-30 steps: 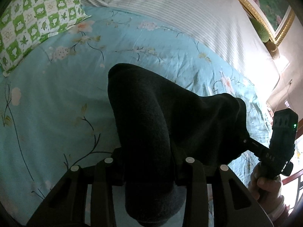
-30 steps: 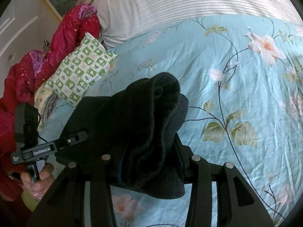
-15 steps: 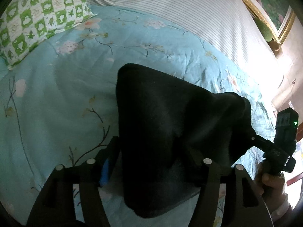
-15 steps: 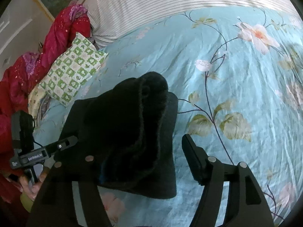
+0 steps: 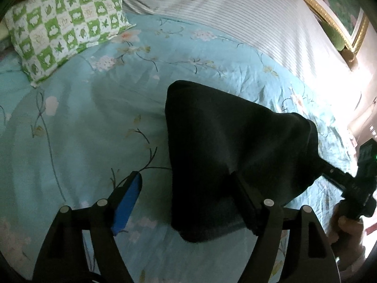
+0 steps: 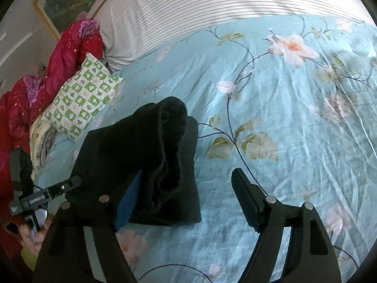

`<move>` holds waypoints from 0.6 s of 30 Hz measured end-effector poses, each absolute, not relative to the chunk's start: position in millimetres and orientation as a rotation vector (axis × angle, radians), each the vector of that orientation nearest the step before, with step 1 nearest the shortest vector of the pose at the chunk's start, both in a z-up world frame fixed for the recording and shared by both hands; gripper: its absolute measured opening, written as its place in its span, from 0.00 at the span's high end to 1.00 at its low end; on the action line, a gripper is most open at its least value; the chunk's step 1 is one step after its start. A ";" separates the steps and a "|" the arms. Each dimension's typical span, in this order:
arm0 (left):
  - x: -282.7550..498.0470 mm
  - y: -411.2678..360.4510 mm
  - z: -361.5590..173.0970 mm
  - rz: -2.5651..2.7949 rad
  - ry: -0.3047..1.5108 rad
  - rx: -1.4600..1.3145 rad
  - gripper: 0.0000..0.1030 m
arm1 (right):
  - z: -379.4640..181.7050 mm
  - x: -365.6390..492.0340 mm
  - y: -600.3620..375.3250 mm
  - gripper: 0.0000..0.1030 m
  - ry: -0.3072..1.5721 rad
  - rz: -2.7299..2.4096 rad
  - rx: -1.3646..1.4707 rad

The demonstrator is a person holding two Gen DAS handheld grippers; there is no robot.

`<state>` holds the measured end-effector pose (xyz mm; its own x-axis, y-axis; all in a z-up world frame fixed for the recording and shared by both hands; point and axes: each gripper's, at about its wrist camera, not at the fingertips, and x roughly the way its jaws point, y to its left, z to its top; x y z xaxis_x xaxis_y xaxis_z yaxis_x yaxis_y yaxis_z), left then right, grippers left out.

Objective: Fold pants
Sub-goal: 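Open both tools and withdraw them from the folded pants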

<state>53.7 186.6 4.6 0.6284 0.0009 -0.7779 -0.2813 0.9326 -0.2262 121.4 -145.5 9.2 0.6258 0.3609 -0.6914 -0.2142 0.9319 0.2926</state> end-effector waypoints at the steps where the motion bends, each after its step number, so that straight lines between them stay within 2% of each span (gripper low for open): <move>1: 51.5 183.5 6.4 0.173 0.877 -0.330 0.25 | 11.8 119.0 -144.5 0.25 0.826 0.328 0.181; 6: 36.0 166.2 16.2 0.208 0.850 -0.256 0.20 | 29.6 99.0 -129.8 0.25 0.775 0.334 0.099; 18: 14.1 131.3 20.2 0.285 0.821 -0.137 0.19 | 43.7 51.7 -90.3 0.13 0.704 0.364 -0.094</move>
<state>14.1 131.3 20.2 0.6459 0.1966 -0.7377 -0.3024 0.9531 -0.0108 51.7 -90.3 43.7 0.7020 0.2954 -0.6480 -0.3584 0.9328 0.0369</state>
